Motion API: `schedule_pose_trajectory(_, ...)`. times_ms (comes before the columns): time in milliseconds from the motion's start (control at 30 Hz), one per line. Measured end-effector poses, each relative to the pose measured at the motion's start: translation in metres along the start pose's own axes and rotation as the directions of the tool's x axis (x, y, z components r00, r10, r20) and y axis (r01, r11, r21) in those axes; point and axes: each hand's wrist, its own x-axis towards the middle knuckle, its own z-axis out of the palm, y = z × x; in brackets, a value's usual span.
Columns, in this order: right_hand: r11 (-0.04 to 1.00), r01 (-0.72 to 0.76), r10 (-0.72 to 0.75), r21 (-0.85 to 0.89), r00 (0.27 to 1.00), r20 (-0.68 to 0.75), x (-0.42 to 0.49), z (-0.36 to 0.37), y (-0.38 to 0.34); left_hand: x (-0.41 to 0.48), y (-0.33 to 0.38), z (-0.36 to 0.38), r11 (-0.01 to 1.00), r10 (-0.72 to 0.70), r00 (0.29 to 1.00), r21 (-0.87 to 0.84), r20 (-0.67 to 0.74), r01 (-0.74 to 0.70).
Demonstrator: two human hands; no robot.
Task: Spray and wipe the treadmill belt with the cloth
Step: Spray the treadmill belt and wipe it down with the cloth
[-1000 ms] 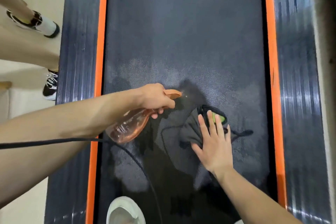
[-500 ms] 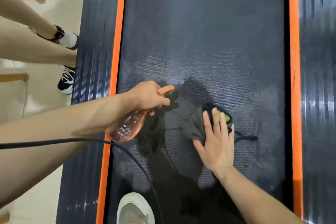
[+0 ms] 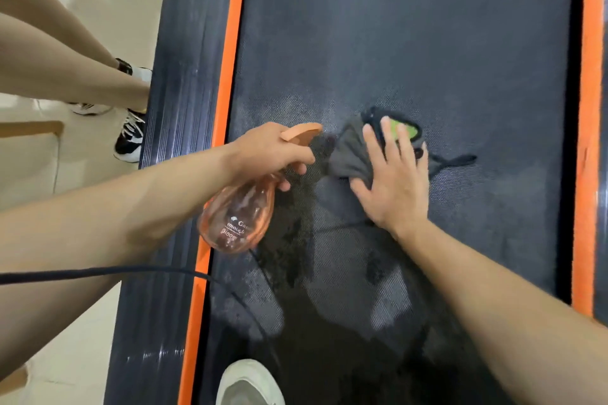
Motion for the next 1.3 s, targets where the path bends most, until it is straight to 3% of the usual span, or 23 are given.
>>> schedule_pose_trajectory(67, 0.974, 0.225, -0.223, -0.024, 0.972, 0.080, -0.055, 0.009, -0.009, 0.001, 0.006, -0.007, 0.999, -0.002, 1.000, -0.041, -0.031, 0.001)
schedule_pose_trajectory(133, 0.889, 0.456, -0.450, -0.029, 0.885, 0.123, -0.080, 0.015, -0.008, 0.005, 0.010, -0.015, 0.998, -0.006, 0.998, -0.061, -0.060, 0.002)
schedule_pose_trajectory(200, 0.829, 0.559, -0.547, -0.035, 0.821, 0.162, -0.051, 0.013, 0.001, 0.010, 0.011, -0.022, 0.997, -0.009, 0.997, -0.076, -0.079, 0.003)
schedule_pose_trajectory(267, 0.885, 0.462, -0.450, -0.065, 0.882, 0.136, 0.011, 0.005, 0.002, 0.012, 0.009, -0.028, 0.996, -0.019, 0.993, -0.090, -0.116, 0.009)
schedule_pose_trajectory(333, 0.970, 0.245, -0.243, -0.011, 0.966, 0.093, 0.077, -0.009, -0.005, 0.009, 0.006, -0.034, 0.990, -0.035, 0.989, -0.141, -0.141, 0.015)
schedule_pose_trajectory(400, 0.997, 0.074, -0.076, 0.038, 0.995, 0.064, 0.117, -0.015, -0.018, 0.004, 0.000, -0.041, 0.987, -0.052, 0.987, -0.159, -0.150, 0.028)
schedule_pose_trajectory(467, 1.000, 0.020, -0.020, 0.021, 1.000, -0.011, 0.111, -0.010, -0.034, -0.001, -0.006, -0.046, 0.986, -0.077, 0.985, -0.156, -0.157, 0.052)
schedule_pose_trajectory(533, 0.996, 0.087, -0.088, -0.013, 0.996, -0.027, 0.056, 0.003, -0.051, -0.005, -0.008, -0.048, 0.982, -0.097, 0.984, -0.178, -0.148, 0.070)
schedule_pose_trajectory(600, 0.970, 0.244, -0.243, -0.004, 0.970, 0.020, -0.021, 0.017, -0.065, -0.008, -0.010, -0.048, 0.981, -0.111, 0.983, -0.176, -0.146, 0.085)
schedule_pose_trajectory(667, 0.904, 0.427, -0.426, 0.006, 0.901, 0.077, -0.075, 0.028, -0.067, -0.011, -0.011, -0.046, 0.983, -0.110, 0.986, -0.159, -0.127, 0.089)
schedule_pose_trajectory(767, 0.790, 0.613, -0.606, -0.009, 0.783, 0.142, -0.063, 0.030, -0.048, -0.013, -0.014, -0.045, 0.982, -0.106, 0.990, -0.169, -0.094, 0.089)
schedule_pose_trajectory(833, 0.836, 0.547, -0.539, -0.039, 0.833, 0.128, -0.019, 0.023, -0.042, -0.011, -0.017, -0.044, 0.978, -0.078, 0.993, -0.200, -0.085, 0.060)
schedule_pose_trajectory(900, 0.938, 0.345, -0.343, -0.024, 0.937, 0.062, 0.033, 0.012, -0.047, -0.014, -0.016, -0.043, 0.975, -0.088, 0.992, -0.211, -0.090, 0.068)
schedule_pose_trajectory(1000, 0.989, 0.145, -0.145, 0.002, 0.989, 0.026, 0.077, 0.001, -0.059, -0.020, -0.021, -0.040, 0.969, -0.126, 0.988, -0.226, -0.091, 0.103)
schedule_pose_trajectory(1067, 0.991, 0.127, -0.126, -0.036, 0.992, 0.019, 0.063, 0.003, -0.063, -0.027, -0.025, -0.036, 0.965, -0.120, 0.989, -0.243, -0.086, 0.096)
schedule_pose_trajectory(1300, 0.962, 0.267, -0.258, -0.048, 0.956, 0.137, -0.099, 0.027, -0.051, -0.060, -0.063, -0.006, 0.961, -0.093, 0.988, -0.270, -0.123, 0.057)
